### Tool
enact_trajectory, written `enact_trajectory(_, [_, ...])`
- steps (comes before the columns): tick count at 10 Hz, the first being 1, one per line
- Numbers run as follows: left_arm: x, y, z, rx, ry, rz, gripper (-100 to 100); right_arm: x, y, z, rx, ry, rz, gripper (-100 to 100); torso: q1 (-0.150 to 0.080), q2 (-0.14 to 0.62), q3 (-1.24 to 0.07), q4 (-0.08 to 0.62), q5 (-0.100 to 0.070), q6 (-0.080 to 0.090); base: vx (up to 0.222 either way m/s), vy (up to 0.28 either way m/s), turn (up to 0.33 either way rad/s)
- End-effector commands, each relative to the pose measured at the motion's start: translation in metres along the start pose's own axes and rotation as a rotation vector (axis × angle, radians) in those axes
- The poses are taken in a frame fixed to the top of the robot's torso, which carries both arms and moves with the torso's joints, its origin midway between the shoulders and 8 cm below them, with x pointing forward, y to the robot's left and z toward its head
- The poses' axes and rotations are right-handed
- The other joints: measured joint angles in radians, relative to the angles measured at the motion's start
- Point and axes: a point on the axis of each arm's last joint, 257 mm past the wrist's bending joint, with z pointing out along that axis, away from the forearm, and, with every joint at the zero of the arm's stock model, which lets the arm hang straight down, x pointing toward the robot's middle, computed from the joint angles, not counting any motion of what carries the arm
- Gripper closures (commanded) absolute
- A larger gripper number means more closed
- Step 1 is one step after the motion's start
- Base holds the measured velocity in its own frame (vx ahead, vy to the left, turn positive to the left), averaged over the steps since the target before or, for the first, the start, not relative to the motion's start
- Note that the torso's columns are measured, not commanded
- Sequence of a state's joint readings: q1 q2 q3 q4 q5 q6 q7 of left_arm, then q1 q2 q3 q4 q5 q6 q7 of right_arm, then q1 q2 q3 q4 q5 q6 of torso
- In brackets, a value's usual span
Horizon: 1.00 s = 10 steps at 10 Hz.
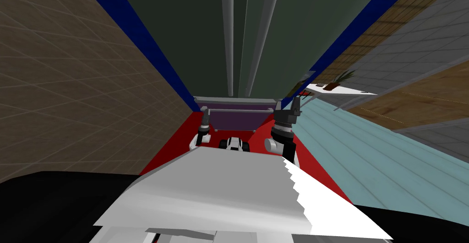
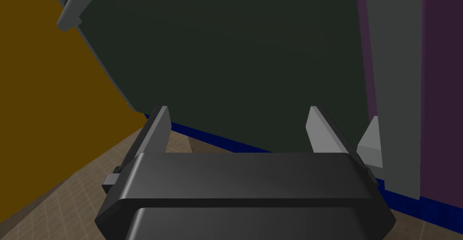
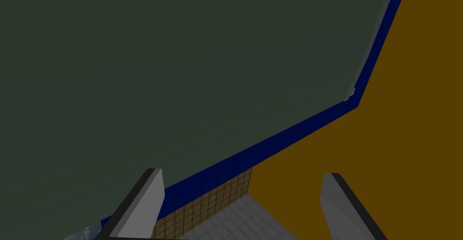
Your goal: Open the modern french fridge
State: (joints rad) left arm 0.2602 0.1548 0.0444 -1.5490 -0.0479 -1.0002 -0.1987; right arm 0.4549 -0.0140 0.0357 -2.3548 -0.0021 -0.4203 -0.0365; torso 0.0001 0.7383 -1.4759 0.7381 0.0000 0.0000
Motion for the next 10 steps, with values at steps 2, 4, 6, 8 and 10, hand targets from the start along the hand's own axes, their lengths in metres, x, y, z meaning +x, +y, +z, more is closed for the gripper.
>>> enact_trajectory(2, [0.006,0.017,-0.01,-0.016,0.001,-0.003,-100,0.0,0.0,0.0,0.0,0.0,0.0,0,0.0,0.0,0.0,0.0,0.0,0.0,0.04,0.028,0.003])
enact_trajectory(4, [0.01,0.029,-0.018,-0.038,0.003,-0.006,-100,0.0,0.0,0.0,0.0,0.0,0.0,0,0.0,0.0,0.0,0.0,0.0,0.0,0.036,0.027,0.004])
enact_trajectory(6, [0.013,0.035,-0.022,-0.043,0.002,-0.009,-100,0.0,0.0,0.0,0.0,0.0,0.0,0,-0.001,0.0,0.0,0.0,0.0,0.0,0.032,0.023,0.003])
enact_trajectory(8, [0.017,0.045,-0.029,-0.061,0.003,-0.013,-100,0.0,0.0,0.0,0.0,0.0,0.0,0,0.0,0.0,0.0,0.0,0.0,0.0,0.032,0.028,0.003])
enact_trajectory(10, [0.021,0.055,-0.037,-0.08,0.003,-0.018,-100,0.0,0.0,0.0,0.0,0.0,0.0,0,0.0,0.0,0.0,0.0,0.0,0.0,0.036,0.028,0.003])
